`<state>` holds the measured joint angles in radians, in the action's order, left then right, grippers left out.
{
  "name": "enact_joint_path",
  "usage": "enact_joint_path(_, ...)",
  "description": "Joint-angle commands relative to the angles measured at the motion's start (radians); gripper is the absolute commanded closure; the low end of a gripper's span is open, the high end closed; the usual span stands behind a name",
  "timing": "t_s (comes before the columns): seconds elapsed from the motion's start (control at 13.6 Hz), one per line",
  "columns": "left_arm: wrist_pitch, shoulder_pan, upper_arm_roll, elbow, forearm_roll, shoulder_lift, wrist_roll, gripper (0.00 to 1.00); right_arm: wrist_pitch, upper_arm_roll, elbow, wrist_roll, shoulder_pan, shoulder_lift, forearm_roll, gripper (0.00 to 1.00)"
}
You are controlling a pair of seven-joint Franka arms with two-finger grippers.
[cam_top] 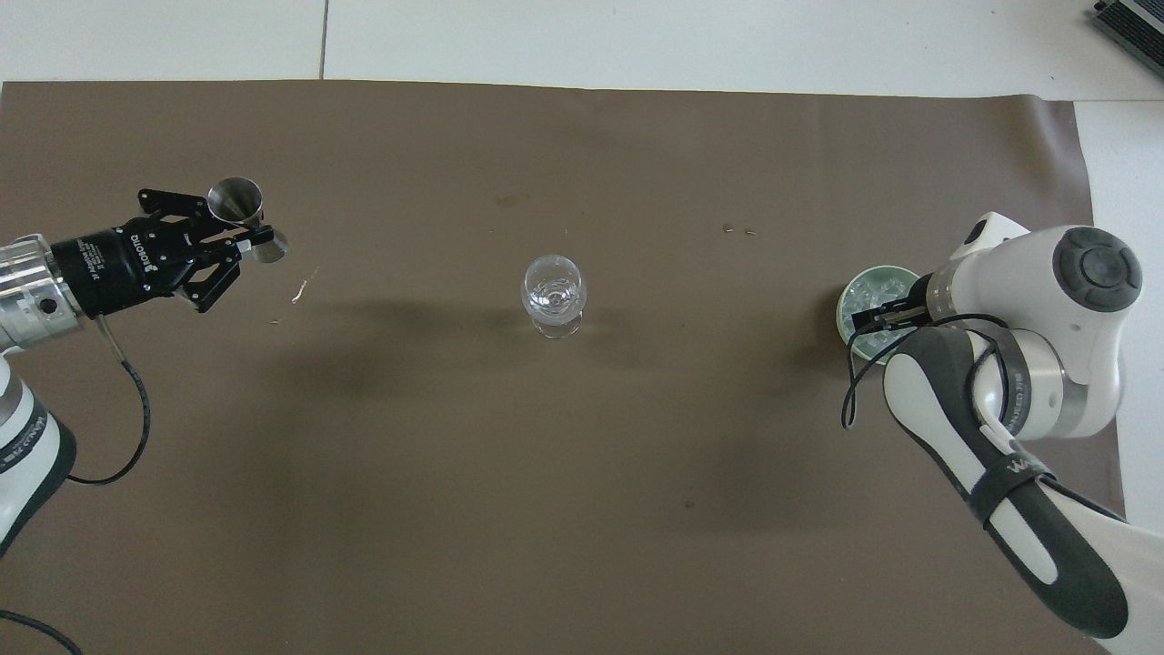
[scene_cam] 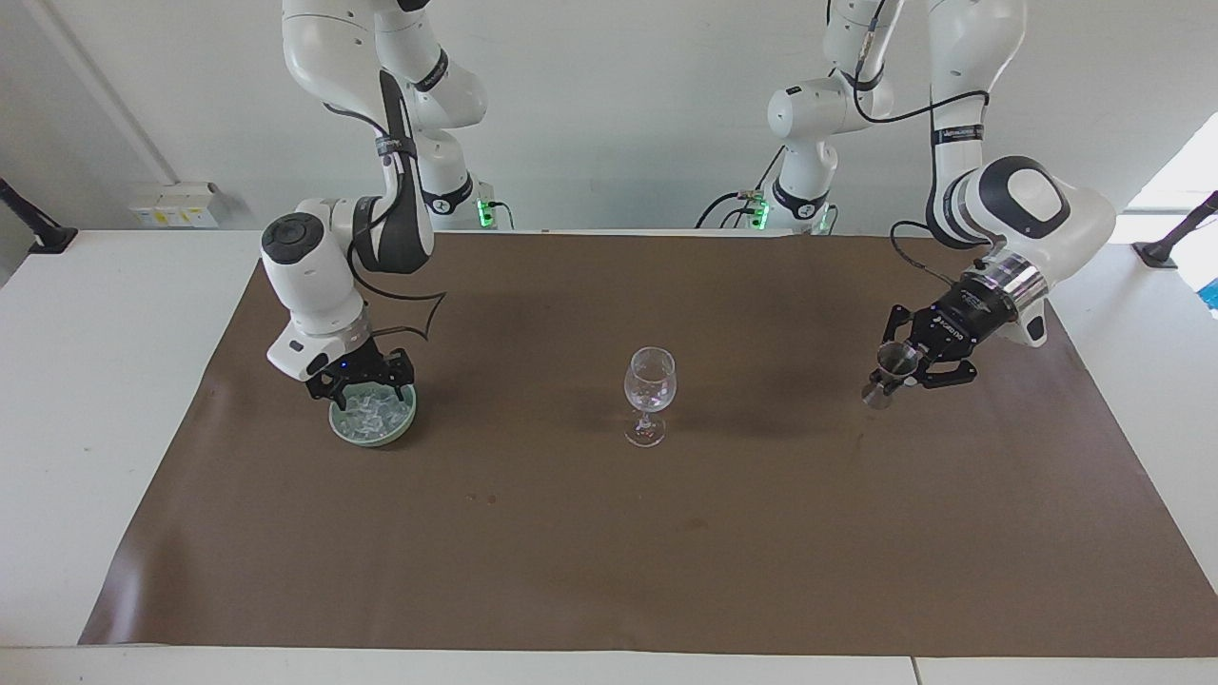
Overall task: Pour wine and add ice with both arms
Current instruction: 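Lower the cup with the left gripper while the right gripper grips the bowl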
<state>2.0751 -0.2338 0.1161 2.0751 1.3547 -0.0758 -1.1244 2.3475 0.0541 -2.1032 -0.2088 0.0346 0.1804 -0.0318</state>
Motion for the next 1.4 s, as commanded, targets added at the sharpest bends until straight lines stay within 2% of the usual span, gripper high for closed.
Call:
enact_joint_path(0.0, -0.091, -0.044, 0.007, -0.082, -0.075, -0.068, -0.014, 1.0, 0.013, -0.008, -0.024, -0.032, -0.013, -0.01, 0.0, 0.3)
enact_joint_path(0.22, -0.154, -0.104, 0.007, -0.073, -0.094, -0.087, 0.061, 1.0, 0.016, -0.007, -0.029, -0.031, -0.015, -0.007, 0.0, 0.3)
enact_joint_path(0.51, -0.173, -0.156, 0.008, 0.014, -0.063, -0.087, 0.176, 1.0, 0.018, -0.007, -0.029, -0.029, -0.015, -0.006, -0.002, 0.34)
enact_joint_path(0.81, -0.168, -0.183, 0.008, 0.092, 0.033, -0.091, 0.311, 1.0, 0.048, -0.007, -0.027, -0.021, -0.018, -0.002, 0.0, 0.35)
enact_joint_path(1.25, -0.159, -0.206, 0.008, 0.171, 0.151, -0.122, 0.403, 1.0, 0.053, -0.008, -0.028, -0.009, -0.027, -0.001, 0.0, 0.35)
enact_joint_path(1.32, -0.147, -0.206, 0.008, 0.192, 0.181, -0.124, 0.438, 1.0, 0.052, -0.008, -0.029, -0.009, -0.027, -0.001, 0.0, 0.39)
